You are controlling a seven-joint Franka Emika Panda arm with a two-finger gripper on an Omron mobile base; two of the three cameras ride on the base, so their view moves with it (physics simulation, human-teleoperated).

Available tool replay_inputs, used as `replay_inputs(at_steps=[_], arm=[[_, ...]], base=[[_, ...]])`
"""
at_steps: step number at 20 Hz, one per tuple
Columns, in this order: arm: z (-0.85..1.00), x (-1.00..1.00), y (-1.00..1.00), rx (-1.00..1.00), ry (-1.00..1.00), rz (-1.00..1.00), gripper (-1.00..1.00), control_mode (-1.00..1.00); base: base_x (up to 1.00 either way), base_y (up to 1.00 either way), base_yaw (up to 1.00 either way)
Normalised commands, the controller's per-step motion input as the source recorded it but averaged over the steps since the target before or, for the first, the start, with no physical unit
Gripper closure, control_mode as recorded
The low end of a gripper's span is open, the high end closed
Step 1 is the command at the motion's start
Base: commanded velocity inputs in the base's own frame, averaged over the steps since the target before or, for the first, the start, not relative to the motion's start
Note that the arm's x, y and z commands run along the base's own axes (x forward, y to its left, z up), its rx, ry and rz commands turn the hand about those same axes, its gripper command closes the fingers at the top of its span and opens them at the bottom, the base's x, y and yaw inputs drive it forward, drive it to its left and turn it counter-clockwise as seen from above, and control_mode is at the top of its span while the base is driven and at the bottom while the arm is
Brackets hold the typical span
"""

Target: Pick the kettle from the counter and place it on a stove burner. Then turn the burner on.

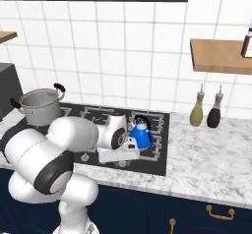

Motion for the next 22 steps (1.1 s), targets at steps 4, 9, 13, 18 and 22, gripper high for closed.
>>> replay_inputs(at_steps=[4, 9, 13, 18, 22], arm=[[0.00, -0.25, 0.29, 0.00, 0.00, -0.10, 1.00, -1.00], [0.00, 0.03, 0.08, 0.00, 0.00, -0.05, 1.00, -1.00], [-0.03, 0.02, 0.00, 0.00, 0.00, 0.02, 1.00, -1.00], [-0.18, 0.00, 0.00, 0.00, 0.00, 0.14, 1.00, -1.00], [-0.25, 0.00, 0.00, 0.00, 0.00, 0.16, 1.00, -1.00]], base=[[0.00, 0.00, 0.00], [0.00, 0.00, 0.00], [0.00, 0.00, 0.00], [0.00, 0.00, 0.00], [0.00, 0.00, 0.00]])
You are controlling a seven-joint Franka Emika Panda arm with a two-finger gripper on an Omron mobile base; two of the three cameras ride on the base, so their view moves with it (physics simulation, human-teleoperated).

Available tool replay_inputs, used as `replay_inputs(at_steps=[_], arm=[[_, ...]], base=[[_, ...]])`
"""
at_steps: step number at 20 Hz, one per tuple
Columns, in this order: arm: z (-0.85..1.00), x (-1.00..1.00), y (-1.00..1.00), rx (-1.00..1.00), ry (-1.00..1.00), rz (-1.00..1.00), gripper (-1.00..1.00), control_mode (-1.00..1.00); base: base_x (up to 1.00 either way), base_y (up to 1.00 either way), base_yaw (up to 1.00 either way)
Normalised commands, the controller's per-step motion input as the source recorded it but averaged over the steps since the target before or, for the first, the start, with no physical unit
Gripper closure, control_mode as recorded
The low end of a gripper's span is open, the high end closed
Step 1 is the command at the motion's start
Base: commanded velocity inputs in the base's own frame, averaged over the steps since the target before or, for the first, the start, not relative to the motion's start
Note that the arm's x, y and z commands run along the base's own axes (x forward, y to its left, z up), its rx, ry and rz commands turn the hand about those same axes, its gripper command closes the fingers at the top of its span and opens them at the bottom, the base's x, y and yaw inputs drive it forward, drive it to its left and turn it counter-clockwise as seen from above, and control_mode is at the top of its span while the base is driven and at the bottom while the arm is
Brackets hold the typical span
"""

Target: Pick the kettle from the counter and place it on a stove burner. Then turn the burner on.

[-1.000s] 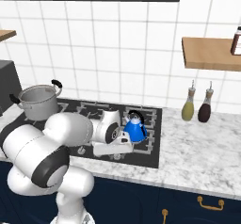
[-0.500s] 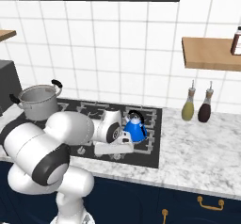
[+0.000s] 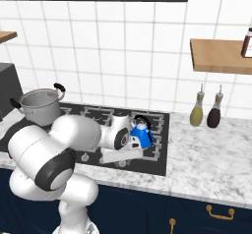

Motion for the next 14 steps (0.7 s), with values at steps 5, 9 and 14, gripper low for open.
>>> replay_inputs(at_steps=[5, 9, 14], arm=[[-0.25, -0.01, 0.00, -0.01, 0.00, 0.16, 1.00, -1.00], [-0.28, -0.04, 0.01, -0.04, -0.03, 0.15, 1.00, -1.00], [-0.24, -0.06, 0.04, -0.04, -0.07, 0.17, 1.00, -1.00]], base=[[0.00, 0.00, 0.00], [0.00, 0.00, 0.00], [0.00, 0.00, 0.00]])
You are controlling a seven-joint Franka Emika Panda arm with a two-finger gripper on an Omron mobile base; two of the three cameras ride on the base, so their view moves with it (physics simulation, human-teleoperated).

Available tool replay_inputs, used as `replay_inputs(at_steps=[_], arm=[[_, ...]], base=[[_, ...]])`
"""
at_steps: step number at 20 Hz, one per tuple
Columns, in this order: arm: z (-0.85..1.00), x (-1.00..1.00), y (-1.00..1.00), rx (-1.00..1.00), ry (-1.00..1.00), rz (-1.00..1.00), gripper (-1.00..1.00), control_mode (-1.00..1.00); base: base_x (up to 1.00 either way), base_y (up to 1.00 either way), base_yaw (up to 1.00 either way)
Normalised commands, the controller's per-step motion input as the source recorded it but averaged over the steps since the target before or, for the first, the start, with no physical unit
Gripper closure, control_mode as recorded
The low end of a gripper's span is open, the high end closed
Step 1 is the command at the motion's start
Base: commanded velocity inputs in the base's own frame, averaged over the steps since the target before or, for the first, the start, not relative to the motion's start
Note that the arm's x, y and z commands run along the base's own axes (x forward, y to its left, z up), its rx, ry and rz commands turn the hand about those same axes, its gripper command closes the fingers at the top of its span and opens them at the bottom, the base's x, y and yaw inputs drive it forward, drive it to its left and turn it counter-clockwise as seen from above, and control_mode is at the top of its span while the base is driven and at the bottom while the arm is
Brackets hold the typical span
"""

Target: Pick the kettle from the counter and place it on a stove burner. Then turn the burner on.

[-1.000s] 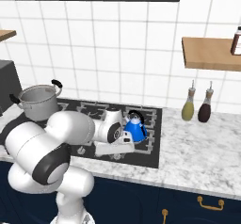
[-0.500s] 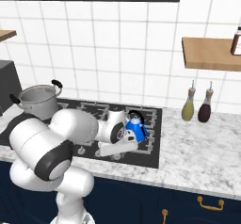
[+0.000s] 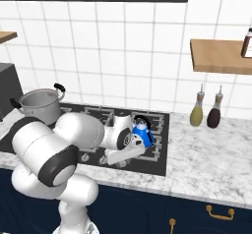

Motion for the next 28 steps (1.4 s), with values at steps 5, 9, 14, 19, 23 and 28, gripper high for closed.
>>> replay_inputs(at_steps=[5, 9, 14, 19, 23, 28], arm=[[-0.20, -0.02, 0.05, -0.02, -0.08, 0.17, 1.00, -1.00], [-0.19, 0.00, 0.04, -0.01, -0.08, 0.17, 1.00, -1.00], [-0.19, 0.00, 0.07, -0.02, -0.07, 0.18, 1.00, -1.00], [-0.18, 0.00, 0.09, -0.01, -0.05, 0.17, 1.00, -1.00], [-0.16, -0.17, 0.10, -0.03, -0.05, 0.16, 1.00, -1.00], [-0.04, -0.40, 0.00, -0.01, -0.07, 0.14, 1.00, -1.00]], base=[[0.00, 0.00, 0.00], [0.00, 0.00, 0.00], [0.00, 0.00, 0.00], [0.00, 0.00, 0.00], [0.00, 0.00, 0.00], [0.00, 0.00, 0.00]])
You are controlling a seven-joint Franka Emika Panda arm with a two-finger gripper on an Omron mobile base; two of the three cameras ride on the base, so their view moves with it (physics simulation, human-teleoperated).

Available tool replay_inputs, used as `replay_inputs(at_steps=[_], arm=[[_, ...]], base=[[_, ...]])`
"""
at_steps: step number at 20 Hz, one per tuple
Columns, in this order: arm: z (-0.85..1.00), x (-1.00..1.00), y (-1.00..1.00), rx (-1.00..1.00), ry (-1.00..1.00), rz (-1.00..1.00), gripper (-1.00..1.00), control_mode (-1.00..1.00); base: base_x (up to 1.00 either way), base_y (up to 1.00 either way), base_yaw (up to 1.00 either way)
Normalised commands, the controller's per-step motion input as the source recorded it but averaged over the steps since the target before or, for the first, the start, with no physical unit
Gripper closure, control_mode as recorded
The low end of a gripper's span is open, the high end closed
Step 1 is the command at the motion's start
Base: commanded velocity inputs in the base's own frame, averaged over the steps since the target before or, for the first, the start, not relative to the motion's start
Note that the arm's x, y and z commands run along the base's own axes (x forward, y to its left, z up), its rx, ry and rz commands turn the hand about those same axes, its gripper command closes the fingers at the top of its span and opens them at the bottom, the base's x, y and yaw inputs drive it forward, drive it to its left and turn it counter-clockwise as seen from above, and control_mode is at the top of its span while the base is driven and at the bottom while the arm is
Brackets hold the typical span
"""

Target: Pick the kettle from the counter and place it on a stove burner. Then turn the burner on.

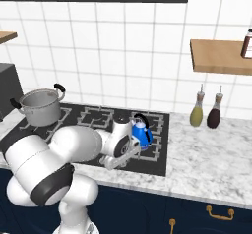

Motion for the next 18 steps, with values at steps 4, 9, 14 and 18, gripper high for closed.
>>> replay_inputs(at_steps=[4, 9, 14, 18], arm=[[0.00, -0.32, 0.00, 0.00, -0.07, 0.13, 1.00, -1.00], [0.00, -0.20, 0.00, 0.00, -0.05, 0.13, 1.00, -1.00], [0.03, -0.15, 0.00, 0.00, -0.02, 0.13, 1.00, -1.00], [0.04, -0.14, 0.00, 0.00, -0.01, 0.12, 1.00, -1.00]], base=[[0.00, 0.00, 0.00], [0.00, 0.00, 0.00], [0.00, 0.00, 0.00], [0.00, 0.00, 0.00]])
